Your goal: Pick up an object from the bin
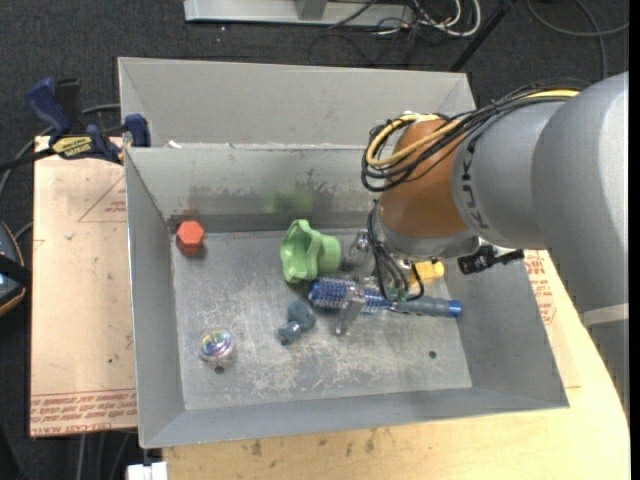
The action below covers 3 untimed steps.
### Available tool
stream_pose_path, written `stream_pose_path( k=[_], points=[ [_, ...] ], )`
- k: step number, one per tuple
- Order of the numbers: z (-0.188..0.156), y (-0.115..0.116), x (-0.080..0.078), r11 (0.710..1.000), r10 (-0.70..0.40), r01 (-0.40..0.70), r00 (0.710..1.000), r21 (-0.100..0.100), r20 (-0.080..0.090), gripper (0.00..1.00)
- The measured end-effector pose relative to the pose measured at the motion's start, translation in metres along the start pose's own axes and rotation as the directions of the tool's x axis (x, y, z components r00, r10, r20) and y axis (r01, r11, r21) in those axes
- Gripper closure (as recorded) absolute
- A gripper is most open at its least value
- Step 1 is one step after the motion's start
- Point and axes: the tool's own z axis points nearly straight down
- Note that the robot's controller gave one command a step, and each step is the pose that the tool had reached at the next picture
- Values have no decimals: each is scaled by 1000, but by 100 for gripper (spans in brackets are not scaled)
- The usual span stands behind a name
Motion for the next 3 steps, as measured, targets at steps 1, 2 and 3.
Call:
stream_pose_path(
  k=[1, 2, 3],
  points=[
    [-28, -4, 0, 997, 81, -81, 997, -2, 4, 0],
    [-27, -13, -12, 984, 176, -176, 984, -1, 1, 0],
    [-2, -6, -18, 973, 229, -229, 973, -2, 2, 0]
  ],
)
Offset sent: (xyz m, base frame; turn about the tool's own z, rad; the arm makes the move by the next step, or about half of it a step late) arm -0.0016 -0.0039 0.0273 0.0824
